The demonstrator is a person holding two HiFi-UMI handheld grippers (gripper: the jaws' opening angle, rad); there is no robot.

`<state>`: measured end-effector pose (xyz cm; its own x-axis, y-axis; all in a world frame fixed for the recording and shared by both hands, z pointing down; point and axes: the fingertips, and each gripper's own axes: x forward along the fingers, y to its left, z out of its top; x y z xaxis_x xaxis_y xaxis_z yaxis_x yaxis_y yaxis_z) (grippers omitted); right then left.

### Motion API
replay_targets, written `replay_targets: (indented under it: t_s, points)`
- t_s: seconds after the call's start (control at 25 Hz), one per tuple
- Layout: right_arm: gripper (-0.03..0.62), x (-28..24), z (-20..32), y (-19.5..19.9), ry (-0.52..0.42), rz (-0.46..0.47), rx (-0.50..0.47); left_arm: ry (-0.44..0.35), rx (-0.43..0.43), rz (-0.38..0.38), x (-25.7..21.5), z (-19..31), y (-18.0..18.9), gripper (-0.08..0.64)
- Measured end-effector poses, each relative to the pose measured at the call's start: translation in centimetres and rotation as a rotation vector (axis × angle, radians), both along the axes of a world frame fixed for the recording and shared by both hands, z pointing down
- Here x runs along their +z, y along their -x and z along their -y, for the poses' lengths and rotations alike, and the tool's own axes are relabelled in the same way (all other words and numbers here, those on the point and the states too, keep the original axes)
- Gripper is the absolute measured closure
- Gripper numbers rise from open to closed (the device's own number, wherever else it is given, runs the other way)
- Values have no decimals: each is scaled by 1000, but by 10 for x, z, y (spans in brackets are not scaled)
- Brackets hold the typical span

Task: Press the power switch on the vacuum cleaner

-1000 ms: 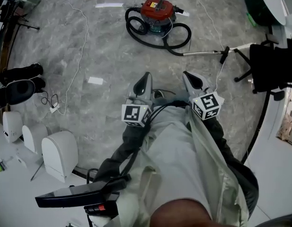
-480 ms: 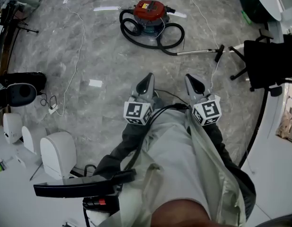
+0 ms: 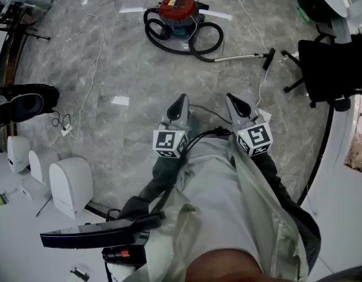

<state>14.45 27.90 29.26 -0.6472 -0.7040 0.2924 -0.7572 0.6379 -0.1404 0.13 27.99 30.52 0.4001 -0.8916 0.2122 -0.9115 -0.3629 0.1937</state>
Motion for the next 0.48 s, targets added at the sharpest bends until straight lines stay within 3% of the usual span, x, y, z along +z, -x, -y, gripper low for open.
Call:
replay_targets:
  t_s: [0.48]
  points:
    - [591, 8, -53, -18, -8, -15, -156, 0, -164, 7, 7, -84, -16, 557]
